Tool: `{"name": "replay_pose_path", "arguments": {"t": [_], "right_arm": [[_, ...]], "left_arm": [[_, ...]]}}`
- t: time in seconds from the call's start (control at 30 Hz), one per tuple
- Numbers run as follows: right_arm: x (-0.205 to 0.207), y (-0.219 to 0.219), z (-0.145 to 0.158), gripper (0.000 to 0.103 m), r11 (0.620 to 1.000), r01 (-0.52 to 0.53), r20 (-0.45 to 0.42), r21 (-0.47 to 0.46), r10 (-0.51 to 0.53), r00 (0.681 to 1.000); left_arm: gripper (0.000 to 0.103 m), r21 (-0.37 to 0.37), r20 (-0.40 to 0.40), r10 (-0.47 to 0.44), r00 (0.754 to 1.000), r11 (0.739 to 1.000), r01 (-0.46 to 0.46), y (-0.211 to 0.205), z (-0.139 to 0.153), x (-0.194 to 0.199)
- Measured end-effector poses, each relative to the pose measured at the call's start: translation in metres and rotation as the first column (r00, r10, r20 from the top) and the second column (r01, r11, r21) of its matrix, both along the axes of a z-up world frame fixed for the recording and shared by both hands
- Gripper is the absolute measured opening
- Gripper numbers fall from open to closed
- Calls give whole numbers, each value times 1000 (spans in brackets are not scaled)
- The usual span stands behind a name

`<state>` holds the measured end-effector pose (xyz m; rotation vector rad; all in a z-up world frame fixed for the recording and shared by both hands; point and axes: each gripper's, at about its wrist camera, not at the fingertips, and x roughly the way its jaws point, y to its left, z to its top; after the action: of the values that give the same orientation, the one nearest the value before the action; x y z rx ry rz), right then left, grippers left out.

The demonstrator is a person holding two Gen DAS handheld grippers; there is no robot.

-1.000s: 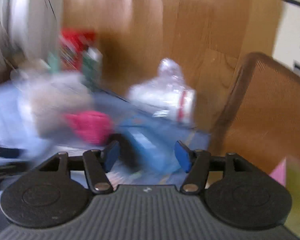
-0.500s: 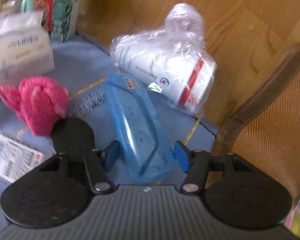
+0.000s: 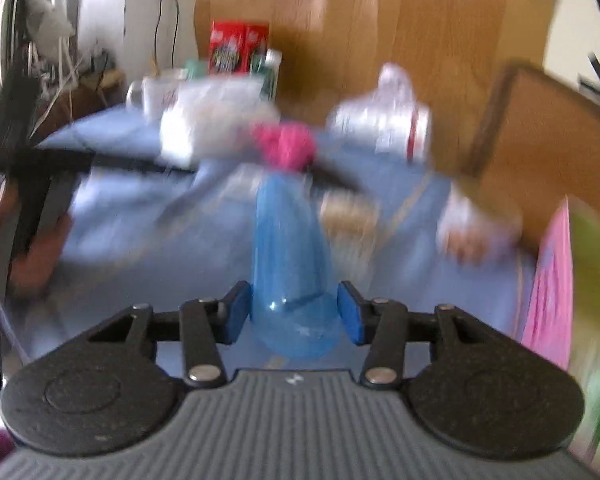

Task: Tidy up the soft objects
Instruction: 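Grasp the blue plastic case with the right gripper, then lower the blue case into the pink tin and open the gripper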

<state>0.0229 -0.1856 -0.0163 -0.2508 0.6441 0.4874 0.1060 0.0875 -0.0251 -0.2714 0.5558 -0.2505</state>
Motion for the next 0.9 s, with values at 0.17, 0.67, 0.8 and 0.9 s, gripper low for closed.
{"name": "replay_pose_path", "arguments": {"t": [0.17,0.67,0.8,0.9], "right_arm": [[-29,3,-19,49,998,51,29,31,-51,998],[-35,-10,-30,40,979,96,34,181,-104,994],[-38,-12,-31,38,973,102,48,208,-114,992],[-45,-26,-22,38,958,139,96,252,-168,981]], "left_arm": [[48,-95,-119,-121,985,989,110,-26,-2,-21],[90,-169,-288,-295,911,952,255,-112,10,-19],[70,-136,-306,-311,900,950,282,-137,11,-16],[70,-122,-251,-347,903,937,326,-155,30,-21]]}}
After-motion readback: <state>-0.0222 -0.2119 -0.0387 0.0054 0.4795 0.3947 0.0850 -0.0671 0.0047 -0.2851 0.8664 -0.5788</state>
